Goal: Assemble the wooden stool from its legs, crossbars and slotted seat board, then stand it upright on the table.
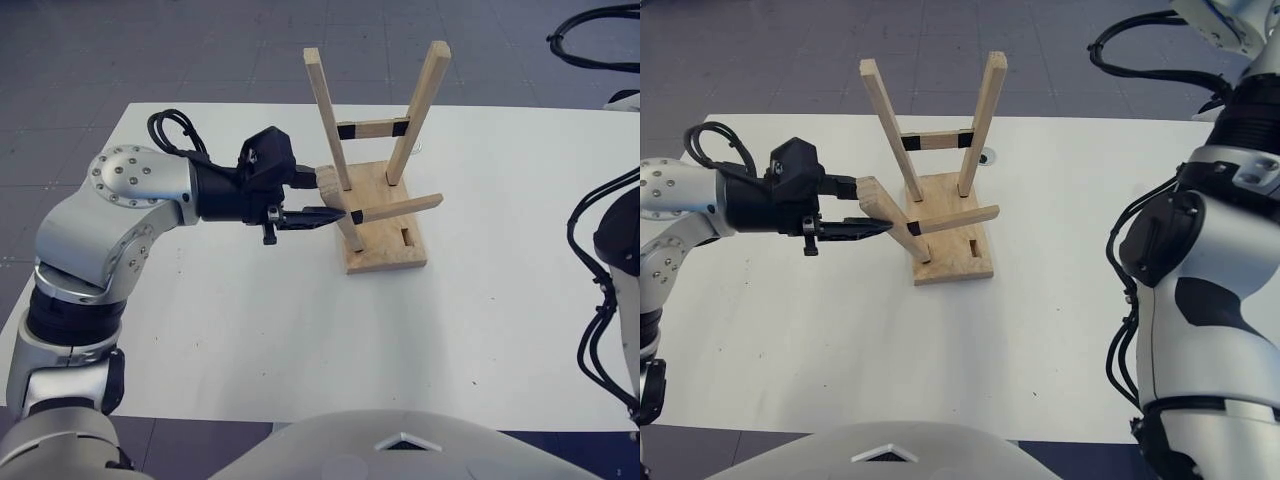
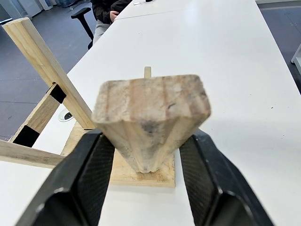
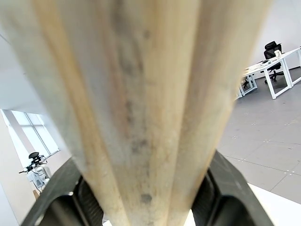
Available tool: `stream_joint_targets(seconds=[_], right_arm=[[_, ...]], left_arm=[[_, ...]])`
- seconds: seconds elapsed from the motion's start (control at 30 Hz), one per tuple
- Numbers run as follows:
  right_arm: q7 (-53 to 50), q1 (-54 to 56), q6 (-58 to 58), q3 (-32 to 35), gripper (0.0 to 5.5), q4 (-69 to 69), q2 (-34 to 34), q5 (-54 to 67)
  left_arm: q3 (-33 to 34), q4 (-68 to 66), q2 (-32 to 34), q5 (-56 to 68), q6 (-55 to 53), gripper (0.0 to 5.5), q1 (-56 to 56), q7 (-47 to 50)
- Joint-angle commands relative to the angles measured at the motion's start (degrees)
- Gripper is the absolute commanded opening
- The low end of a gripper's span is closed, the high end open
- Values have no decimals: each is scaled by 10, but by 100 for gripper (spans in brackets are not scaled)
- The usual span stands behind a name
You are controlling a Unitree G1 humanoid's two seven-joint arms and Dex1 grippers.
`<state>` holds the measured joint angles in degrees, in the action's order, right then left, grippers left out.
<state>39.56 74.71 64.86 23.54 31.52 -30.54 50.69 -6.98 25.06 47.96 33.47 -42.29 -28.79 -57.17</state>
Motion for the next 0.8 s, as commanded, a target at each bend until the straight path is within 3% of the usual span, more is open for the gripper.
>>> stream_joint_targets(seconds=[0.03,0.3,0.4,0.57,0.7,0.8], right_arm=[[10,-10,1,-6,204,-10,-19,-9],[76,-63,-3,-45,204,-55,-56,-24],[134,-126,-102,-55,204,-111,-57,-47],[325,-276,-209,-77,204,-152,-107,-68],[443,-353,-274,-124,204,-115,-146,-117],[481,-392,-356,-144,204,-68,-129,-156]], left_arm=[[1,3,23,7,-5,206,-4,-34],[5,-7,52,-37,132,206,42,-128],[-1,-10,43,-53,158,206,53,-121],[-6,-9,45,-55,169,206,57,-122],[-13,-31,52,-51,169,206,40,-150],[-16,-55,57,-40,158,206,27,-175]])
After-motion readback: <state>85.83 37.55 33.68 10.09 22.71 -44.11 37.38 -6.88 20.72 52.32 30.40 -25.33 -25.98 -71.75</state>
